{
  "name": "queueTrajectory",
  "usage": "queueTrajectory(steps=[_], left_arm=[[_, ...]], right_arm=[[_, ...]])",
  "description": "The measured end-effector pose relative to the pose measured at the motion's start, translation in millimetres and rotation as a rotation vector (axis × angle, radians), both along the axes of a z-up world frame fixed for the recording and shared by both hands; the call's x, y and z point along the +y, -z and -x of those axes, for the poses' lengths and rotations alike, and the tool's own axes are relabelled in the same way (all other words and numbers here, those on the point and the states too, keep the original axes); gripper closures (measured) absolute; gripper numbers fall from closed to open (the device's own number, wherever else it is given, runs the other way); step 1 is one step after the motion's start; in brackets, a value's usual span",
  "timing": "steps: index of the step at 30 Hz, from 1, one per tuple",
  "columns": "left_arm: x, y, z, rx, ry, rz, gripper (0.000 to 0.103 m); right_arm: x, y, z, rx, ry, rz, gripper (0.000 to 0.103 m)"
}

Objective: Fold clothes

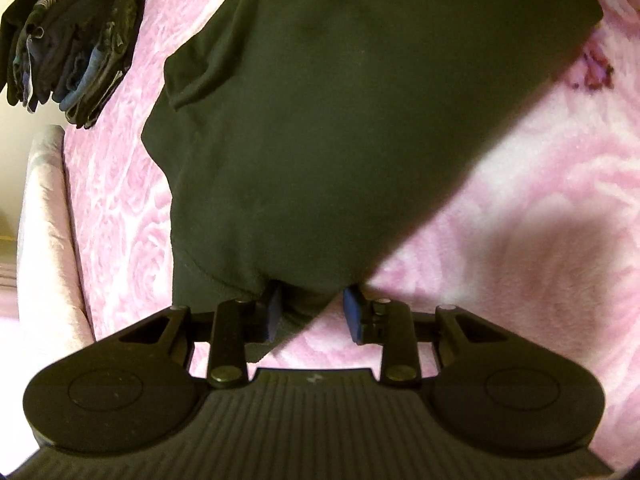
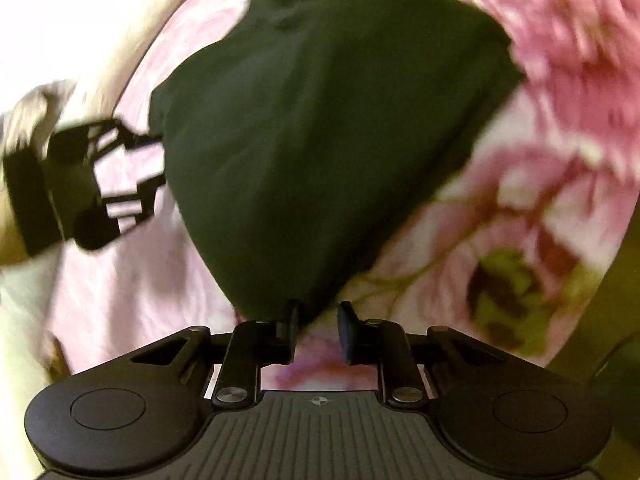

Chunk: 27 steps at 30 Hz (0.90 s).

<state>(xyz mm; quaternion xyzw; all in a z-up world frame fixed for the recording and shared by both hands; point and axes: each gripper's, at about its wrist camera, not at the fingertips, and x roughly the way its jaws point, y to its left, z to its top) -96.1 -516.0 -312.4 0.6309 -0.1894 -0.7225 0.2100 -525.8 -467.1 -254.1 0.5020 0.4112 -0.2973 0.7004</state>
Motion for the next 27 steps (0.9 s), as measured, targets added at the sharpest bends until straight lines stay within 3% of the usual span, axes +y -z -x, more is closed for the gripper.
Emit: queueTrajectory(steps=[1, 2, 3, 12, 18, 20, 23, 25, 27], left_arm=[[0.0, -0.2, 0.1, 0.001, -0.002, -0.001, 0.075], [0.0, -0.5, 0.2, 0.002, -0.005, -0.003, 0.075], [0.3, -1.2, 0.4, 0.003, -0.01, -0.004, 0.075], [0.7, -2.5, 2.1, 0.005, -0.026, -0.005, 0.075], [3.6, -3.2, 1.1, 0.01, -0.032, 0.012, 0.074], [7.0, -5.0, 0.2, 0.012, -0.035, 0.03, 0.068], [17.7, -11.1, -2.1, 0.037, -0.019, 0.077, 0.053], [27.2, -10.6, -3.4, 0.036, 0.025, 0.109, 0.05], [34.2, -6.7, -2.7, 0.016, 0.084, 0.14, 0.049]], right_arm=[[-0.7, -6.5, 0.1, 0.017, -0.027, 0.032, 0.064], [1.0, -11.9, -2.1, 0.031, -0.051, 0.069, 0.032], [3.2, -18.0, -4.0, 0.041, -0.076, 0.117, 0.022], [45.3, -45.0, -54.9, 0.103, -0.444, 0.402, 0.02], [74.3, -20.8, -83.8, 0.175, -0.682, 0.475, 0.02], [77.5, -10.1, -84.5, 0.207, -0.708, 0.484, 0.02], [73.9, -4.5, -79.9, 0.296, -0.683, 0.587, 0.024], [69.8, -3.0, -75.1, 0.331, -0.692, 0.623, 0.031], [71.7, -2.6, -71.0, 0.339, -0.73, 0.656, 0.031]])
